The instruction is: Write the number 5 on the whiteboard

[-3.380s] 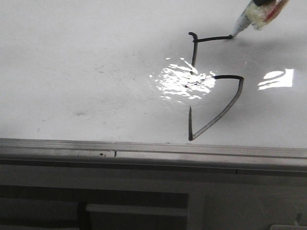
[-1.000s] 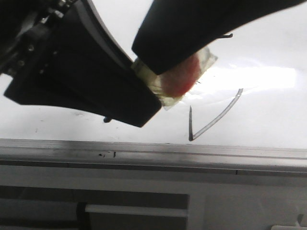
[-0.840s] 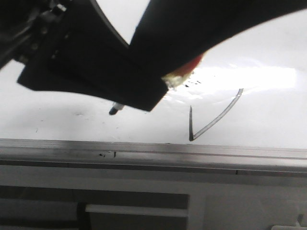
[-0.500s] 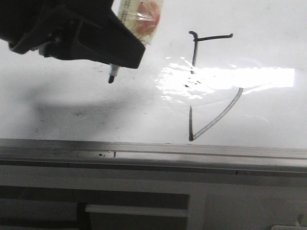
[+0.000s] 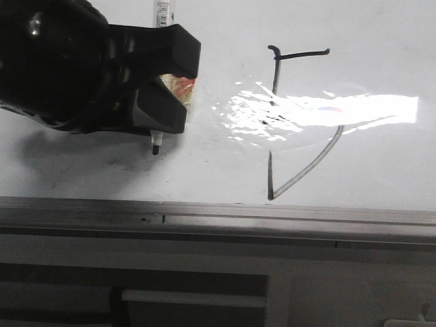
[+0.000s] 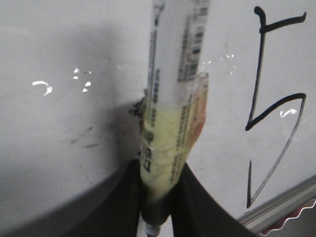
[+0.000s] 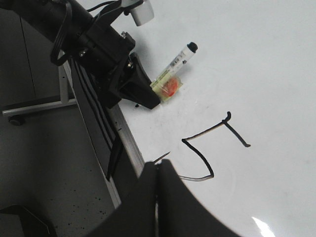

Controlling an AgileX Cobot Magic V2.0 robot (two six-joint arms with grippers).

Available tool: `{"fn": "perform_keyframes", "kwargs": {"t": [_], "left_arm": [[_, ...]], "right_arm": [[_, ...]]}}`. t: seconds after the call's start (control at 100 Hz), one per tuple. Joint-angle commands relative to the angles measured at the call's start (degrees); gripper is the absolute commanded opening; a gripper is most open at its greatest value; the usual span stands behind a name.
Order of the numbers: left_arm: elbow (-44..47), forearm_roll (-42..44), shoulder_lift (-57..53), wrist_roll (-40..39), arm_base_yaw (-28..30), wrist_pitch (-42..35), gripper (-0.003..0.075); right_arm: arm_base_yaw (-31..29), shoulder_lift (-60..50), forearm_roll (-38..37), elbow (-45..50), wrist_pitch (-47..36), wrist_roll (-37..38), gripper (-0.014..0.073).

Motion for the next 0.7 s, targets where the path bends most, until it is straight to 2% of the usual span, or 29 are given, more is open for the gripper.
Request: {"fn": "perform_keyframes", "kwargs": {"t": [0.0, 0.23, 0.3, 0.4, 0.47, 0.69], "left_arm": [[-0.7, -2.2, 1.2, -0.4, 0.2, -4.7, -0.0020], [-0.7, -3.4, 1.5, -0.4, 0.2, -5.0, -0.0006], [-0.7, -3.6, 1.5, -0.4, 0.2, -5.2, 0.0048], [-0.7, -3.6, 1.5, -0.4, 0.2, -5.7, 0.0172], [-0.7, -3.8, 1.5, -0.4, 0.2, -6.1, 0.0223], [-0.7, -4.9, 1.7, -0.4, 0.2, -6.8, 0.0232]], "right_arm": [[-0.2, 0.0, -1.2, -1.5, -3.4, 1.0, -0.0062], [-0.2, 0.0, -1.2, -1.5, -3.0, 2.3, -0.0062], [-0.2, 0.0, -1.2, -1.5, -3.0, 2.3, -0.0062], [-0.2, 0.0, -1.2, -1.5, -3.0, 2.5, -0.0062], [-0.2, 0.0, -1.2, -1.5, -3.0, 2.5, -0.0062], [-0.2, 0.0, -0.9, -1.5, -3.0, 2.5, -0.0062]]}}
